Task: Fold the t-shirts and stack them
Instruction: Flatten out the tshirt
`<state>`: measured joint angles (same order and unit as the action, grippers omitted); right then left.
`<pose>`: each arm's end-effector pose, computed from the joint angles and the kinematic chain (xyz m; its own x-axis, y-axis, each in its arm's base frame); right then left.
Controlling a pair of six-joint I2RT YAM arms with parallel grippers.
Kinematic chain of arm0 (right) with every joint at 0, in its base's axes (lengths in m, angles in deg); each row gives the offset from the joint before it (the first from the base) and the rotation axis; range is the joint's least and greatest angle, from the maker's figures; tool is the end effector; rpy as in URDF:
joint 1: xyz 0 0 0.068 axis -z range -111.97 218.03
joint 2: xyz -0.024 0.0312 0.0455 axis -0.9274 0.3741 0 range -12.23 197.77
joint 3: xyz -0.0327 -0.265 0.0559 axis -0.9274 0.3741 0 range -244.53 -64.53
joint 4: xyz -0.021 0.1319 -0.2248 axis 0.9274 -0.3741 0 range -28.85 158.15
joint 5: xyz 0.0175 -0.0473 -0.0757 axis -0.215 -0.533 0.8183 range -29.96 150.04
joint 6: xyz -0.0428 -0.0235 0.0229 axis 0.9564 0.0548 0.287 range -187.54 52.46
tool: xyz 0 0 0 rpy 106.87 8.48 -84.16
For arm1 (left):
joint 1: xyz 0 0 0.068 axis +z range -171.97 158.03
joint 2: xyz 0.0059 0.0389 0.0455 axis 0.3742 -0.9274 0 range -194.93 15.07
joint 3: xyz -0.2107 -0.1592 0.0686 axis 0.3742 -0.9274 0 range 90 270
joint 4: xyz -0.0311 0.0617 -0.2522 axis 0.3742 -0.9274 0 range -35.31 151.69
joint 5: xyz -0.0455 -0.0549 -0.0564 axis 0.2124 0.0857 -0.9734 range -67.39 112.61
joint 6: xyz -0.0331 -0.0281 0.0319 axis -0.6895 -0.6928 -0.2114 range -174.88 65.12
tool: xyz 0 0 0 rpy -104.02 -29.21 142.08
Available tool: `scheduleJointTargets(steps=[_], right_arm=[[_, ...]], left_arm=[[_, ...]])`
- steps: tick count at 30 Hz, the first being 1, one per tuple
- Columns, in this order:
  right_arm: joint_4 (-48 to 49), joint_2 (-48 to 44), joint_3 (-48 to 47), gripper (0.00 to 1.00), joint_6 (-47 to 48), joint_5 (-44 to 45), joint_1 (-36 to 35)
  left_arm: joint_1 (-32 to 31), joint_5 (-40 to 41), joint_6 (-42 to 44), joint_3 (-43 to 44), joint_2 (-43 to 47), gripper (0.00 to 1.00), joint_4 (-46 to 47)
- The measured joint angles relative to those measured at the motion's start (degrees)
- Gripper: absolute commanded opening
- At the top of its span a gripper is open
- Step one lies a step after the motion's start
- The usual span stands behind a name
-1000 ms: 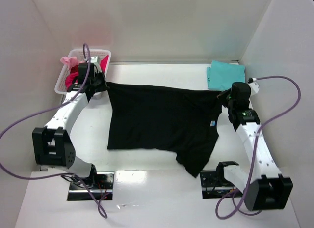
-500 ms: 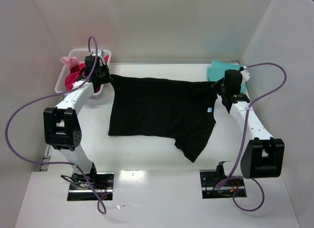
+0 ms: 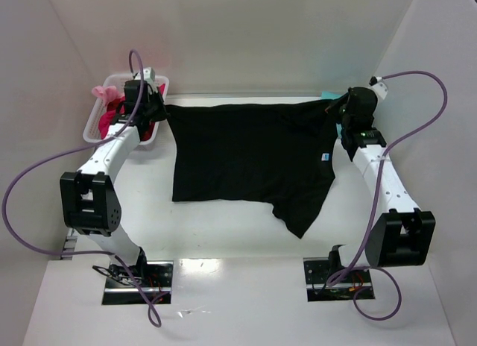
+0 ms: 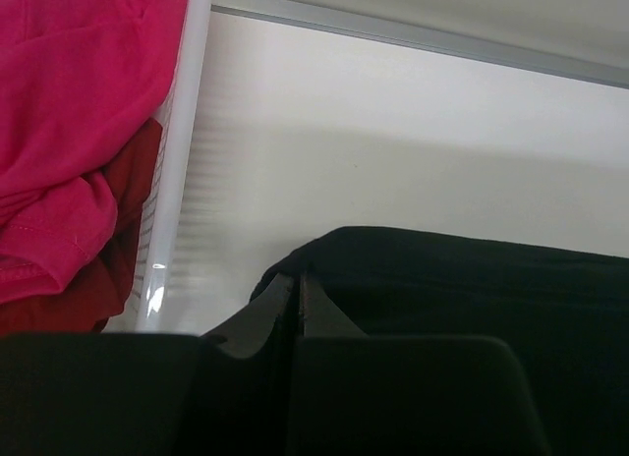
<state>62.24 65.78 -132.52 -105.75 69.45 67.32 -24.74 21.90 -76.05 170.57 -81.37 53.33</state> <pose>0.3219 -0.0018 0.3581 -0.1261 0.6088 -0.7832 0.2837 0.7787 0.5596 0.4011 -0.0198 0.3217 -0.4038 -0.3420 -0.8485 -0.0926 0.9380 -0.3341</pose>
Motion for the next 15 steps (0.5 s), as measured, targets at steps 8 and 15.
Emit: scheduleJointTargets(steps=[8,15], right_arm=[[0.7,3.28,0.07,0.0,0.44,-0.83,0.5],[1.18,9.6,0.07,0.0,0.37,-1.11,0.66]], left_arm=[[0.0,-1.16,0.11,-1.66,1.75,0.0,0.33],[0.0,-2.01,0.26,-1.84,0.83,0.0,0.74]])
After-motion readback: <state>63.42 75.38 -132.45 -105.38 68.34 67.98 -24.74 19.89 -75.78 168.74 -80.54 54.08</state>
